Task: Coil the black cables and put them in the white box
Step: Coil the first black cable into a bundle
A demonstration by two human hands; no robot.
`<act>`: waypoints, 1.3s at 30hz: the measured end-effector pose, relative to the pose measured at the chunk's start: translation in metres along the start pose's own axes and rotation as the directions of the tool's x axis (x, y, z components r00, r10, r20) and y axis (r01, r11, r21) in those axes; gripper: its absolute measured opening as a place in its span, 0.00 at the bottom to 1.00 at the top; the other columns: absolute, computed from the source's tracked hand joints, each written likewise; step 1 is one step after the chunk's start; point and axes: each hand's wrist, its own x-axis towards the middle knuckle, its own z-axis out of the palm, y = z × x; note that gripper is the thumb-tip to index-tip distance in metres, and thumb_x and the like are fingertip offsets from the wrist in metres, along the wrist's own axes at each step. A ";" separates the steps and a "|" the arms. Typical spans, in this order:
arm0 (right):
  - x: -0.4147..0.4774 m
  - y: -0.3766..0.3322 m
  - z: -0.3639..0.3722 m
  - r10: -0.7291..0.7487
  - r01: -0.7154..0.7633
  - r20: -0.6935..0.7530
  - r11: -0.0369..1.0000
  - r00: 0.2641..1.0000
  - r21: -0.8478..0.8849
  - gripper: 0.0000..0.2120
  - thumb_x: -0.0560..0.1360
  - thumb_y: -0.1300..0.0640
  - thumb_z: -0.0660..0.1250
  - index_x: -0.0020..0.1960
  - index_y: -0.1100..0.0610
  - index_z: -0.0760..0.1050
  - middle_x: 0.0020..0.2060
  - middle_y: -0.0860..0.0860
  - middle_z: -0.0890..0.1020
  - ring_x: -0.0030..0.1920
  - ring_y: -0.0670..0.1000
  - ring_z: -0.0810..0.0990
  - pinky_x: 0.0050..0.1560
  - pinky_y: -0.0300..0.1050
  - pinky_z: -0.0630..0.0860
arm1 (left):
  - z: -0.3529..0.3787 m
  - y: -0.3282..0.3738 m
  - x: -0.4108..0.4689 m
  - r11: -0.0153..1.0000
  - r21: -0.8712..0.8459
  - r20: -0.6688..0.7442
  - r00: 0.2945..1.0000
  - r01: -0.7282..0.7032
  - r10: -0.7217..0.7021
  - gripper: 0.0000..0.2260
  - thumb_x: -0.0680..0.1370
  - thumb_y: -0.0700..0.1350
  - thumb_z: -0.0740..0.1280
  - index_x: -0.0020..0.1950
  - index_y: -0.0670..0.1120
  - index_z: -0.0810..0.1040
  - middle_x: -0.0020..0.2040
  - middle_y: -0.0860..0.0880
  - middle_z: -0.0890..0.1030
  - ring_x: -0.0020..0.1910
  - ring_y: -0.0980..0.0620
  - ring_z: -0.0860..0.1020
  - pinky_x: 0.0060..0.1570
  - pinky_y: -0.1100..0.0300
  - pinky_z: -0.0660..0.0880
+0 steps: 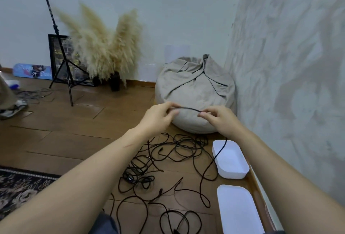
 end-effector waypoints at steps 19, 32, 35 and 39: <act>0.001 -0.022 0.004 -0.017 0.017 -0.006 1.000 1.000 -0.018 0.09 0.80 0.51 0.68 0.49 0.54 0.84 0.28 0.46 0.73 0.32 0.45 0.69 0.36 0.44 0.64 | -0.013 -0.012 -0.005 0.962 0.224 -0.204 0.972 0.159 -0.113 0.10 0.84 0.52 0.61 0.47 0.55 0.78 0.37 0.56 0.79 0.40 0.50 0.79 0.40 0.53 0.75; -0.006 -0.010 -0.004 0.030 -0.030 0.013 0.999 0.999 -0.012 0.08 0.79 0.48 0.67 0.47 0.48 0.84 0.40 0.55 0.85 0.44 0.55 0.81 0.48 0.54 0.76 | -0.016 -0.019 -0.002 0.940 0.209 -0.308 0.930 0.271 -0.200 0.09 0.85 0.52 0.59 0.53 0.52 0.77 0.47 0.50 0.83 0.47 0.43 0.80 0.48 0.47 0.79; -0.007 -0.008 -0.004 0.017 -0.017 -0.002 1.000 1.000 0.014 0.08 0.80 0.47 0.66 0.47 0.46 0.84 0.35 0.53 0.83 0.38 0.49 0.78 0.42 0.49 0.72 | -0.010 -0.005 -0.005 0.996 0.085 -0.099 0.995 0.039 -0.030 0.11 0.84 0.53 0.62 0.62 0.54 0.80 0.52 0.55 0.83 0.51 0.53 0.80 0.50 0.54 0.77; -0.002 -0.024 0.008 -0.044 0.045 0.051 0.999 0.998 -0.020 0.08 0.79 0.46 0.67 0.49 0.46 0.85 0.33 0.46 0.82 0.36 0.46 0.77 0.39 0.44 0.70 | 0.008 0.021 -0.005 0.976 0.125 0.033 0.984 -0.176 0.173 0.07 0.83 0.52 0.64 0.53 0.55 0.82 0.40 0.55 0.82 0.40 0.55 0.79 0.40 0.52 0.76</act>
